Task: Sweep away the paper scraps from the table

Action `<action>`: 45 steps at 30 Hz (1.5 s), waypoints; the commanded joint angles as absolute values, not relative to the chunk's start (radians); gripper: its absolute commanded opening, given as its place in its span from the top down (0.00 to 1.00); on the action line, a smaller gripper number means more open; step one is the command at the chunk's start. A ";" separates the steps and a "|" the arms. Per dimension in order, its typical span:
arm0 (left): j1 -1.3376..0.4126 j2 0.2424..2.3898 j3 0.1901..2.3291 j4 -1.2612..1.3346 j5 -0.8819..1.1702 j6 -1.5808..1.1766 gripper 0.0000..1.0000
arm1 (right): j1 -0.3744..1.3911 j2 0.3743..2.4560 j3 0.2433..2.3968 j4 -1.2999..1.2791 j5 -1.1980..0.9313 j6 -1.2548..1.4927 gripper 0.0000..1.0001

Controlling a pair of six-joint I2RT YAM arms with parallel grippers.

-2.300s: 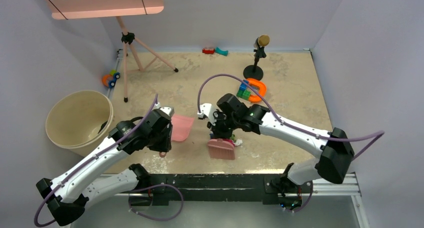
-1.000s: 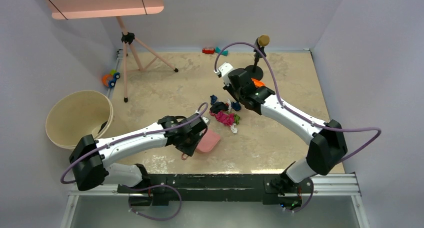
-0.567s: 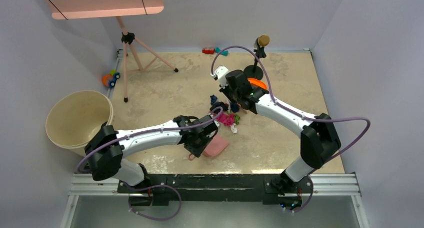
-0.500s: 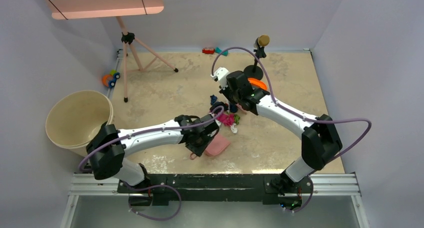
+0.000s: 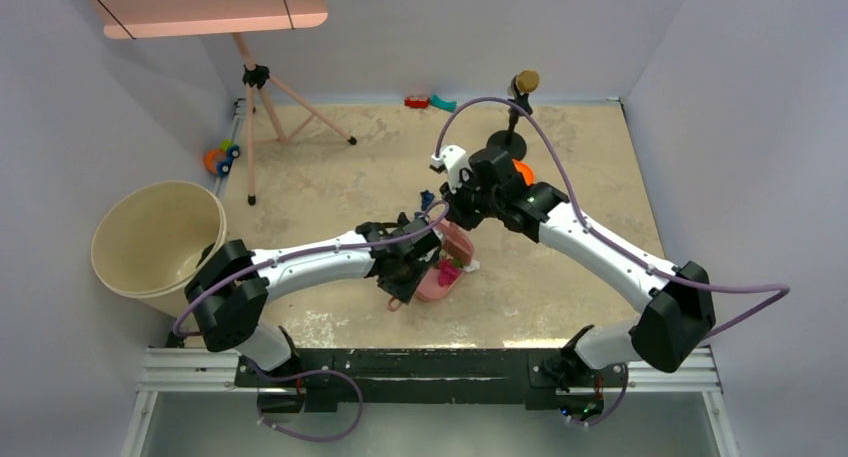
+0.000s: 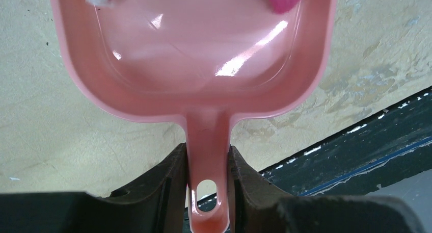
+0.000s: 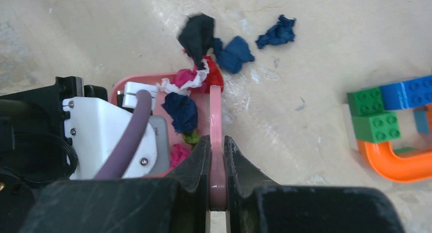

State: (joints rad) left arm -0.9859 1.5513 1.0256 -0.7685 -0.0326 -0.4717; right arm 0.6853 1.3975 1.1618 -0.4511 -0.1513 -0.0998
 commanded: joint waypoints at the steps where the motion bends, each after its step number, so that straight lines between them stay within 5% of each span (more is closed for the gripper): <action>1: -0.980 1.545 1.052 -0.707 -0.030 -0.520 1.00 | 0.681 1.341 1.249 -0.528 -0.023 -0.057 1.00; 7: -0.982 1.500 1.008 -0.674 -0.027 -0.514 1.00 | 0.677 1.355 1.251 -0.553 0.349 -0.033 1.00; 14: -0.982 1.484 0.991 -0.680 -0.035 -0.500 1.00 | 0.679 1.458 1.204 -0.628 0.493 0.082 1.00; 45: -0.989 1.564 1.040 -0.783 -0.095 -0.418 1.00 | 0.717 1.453 1.280 -0.468 -0.126 0.232 1.00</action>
State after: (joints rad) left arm -0.9844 1.5505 1.0061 -0.8085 -0.0902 -0.4335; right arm 0.7078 1.5280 1.2568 -0.4854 -0.0296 0.2531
